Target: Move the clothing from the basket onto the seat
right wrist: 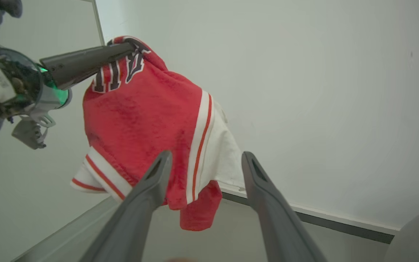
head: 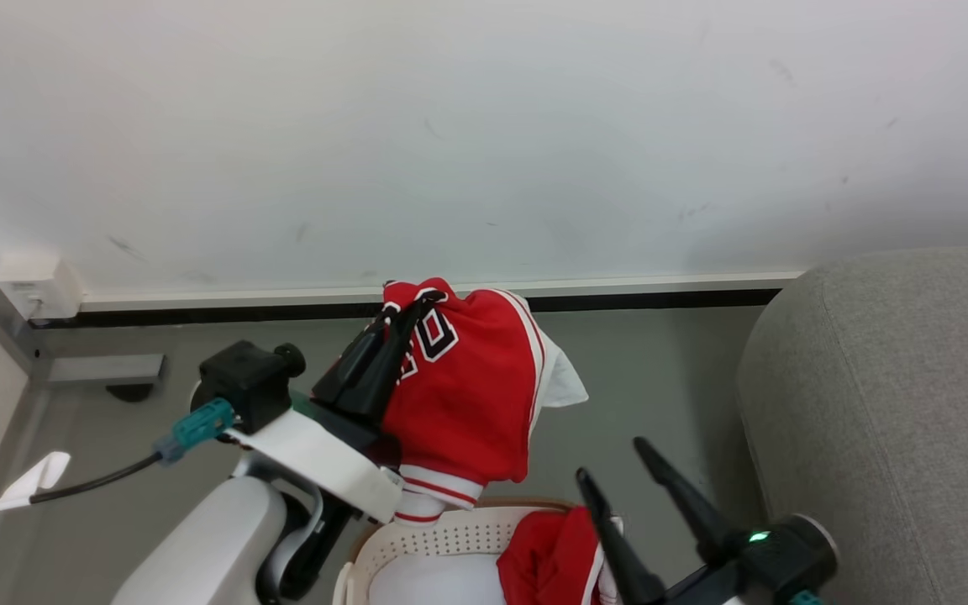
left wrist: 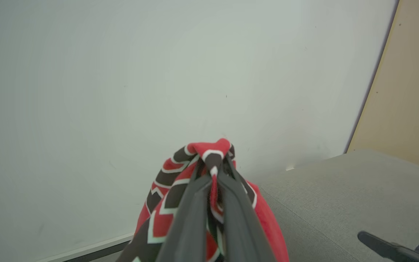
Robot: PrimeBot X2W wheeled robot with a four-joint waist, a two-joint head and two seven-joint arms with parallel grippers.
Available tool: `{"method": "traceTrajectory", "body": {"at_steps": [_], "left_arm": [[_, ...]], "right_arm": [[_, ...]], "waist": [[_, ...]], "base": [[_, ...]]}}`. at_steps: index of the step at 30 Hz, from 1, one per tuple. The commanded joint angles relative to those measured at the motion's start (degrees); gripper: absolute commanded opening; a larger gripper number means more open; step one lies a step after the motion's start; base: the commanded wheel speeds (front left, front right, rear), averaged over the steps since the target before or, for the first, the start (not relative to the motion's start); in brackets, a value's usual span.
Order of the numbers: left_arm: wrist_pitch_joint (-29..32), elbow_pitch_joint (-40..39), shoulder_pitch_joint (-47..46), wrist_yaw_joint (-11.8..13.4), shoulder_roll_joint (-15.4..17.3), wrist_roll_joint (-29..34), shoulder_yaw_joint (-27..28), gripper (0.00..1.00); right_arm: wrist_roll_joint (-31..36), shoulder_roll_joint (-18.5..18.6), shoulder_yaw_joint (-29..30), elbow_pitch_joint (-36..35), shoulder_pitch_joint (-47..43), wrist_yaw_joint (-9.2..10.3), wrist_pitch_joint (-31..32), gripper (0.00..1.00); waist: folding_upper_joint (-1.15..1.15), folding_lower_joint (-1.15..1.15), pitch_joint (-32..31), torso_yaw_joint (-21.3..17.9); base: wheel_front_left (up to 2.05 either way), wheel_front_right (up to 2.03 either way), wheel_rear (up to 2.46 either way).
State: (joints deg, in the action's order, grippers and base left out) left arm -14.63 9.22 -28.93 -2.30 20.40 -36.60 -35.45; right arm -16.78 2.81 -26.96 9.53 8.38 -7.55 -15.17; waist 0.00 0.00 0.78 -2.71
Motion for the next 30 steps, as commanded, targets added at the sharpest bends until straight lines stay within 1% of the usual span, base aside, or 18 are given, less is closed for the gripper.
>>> {"method": "traceTrajectory", "body": {"at_steps": [1,5,9,15,23,30], "left_arm": [[0.2,0.0,0.0,0.1,-0.1,-0.2,0.1,0.0],[0.7,0.3,-1.1,-0.2,-1.0,-0.3,-0.6,0.0],[1.0,0.9,-1.7,-0.3,-2.1,-0.6,-1.3,0.0],[1.4,1.3,-1.8,-0.7,-4.0,-0.6,-3.2,0.0],[2.6,0.1,-0.4,-1.5,-6.2,-0.7,-6.7,0.0],[3.9,-1.8,0.6,-2.0,-7.6,-0.9,-9.5,0.0]], "right_arm": [[0.2,0.1,-0.2,0.4,0.5,0.12,0.0,1.0],[1.4,0.2,-5.0,4.0,2.0,0.12,0.0,1.0],[1.1,0.2,-9.0,7.0,3.8,0.12,0.0,1.0],[1.9,0.2,-11.6,10.4,6.2,0.12,0.0,1.0],[4.3,0.2,-10.7,15.0,9.1,0.12,0.0,1.0],[5.6,0.1,-8.1,16.8,11.1,0.12,0.0,1.0]], "waist": [[0.0,0.0,-0.1,0.1],[0.0,0.0,-0.2,1.4],[0.0,0.0,-0.4,2.9],[0.0,0.0,-1.0,5.4],[0.0,0.0,-1.8,8.8],[0.0,0.0,-1.9,11.4]], "base": [[0.0,0.0,0.0],[0.0,0.0,0.0],[0.0,0.0,0.0],[0.0,0.0,0.0],[0.0,0.0,0.0],[0.0,0.0,0.0]]}}
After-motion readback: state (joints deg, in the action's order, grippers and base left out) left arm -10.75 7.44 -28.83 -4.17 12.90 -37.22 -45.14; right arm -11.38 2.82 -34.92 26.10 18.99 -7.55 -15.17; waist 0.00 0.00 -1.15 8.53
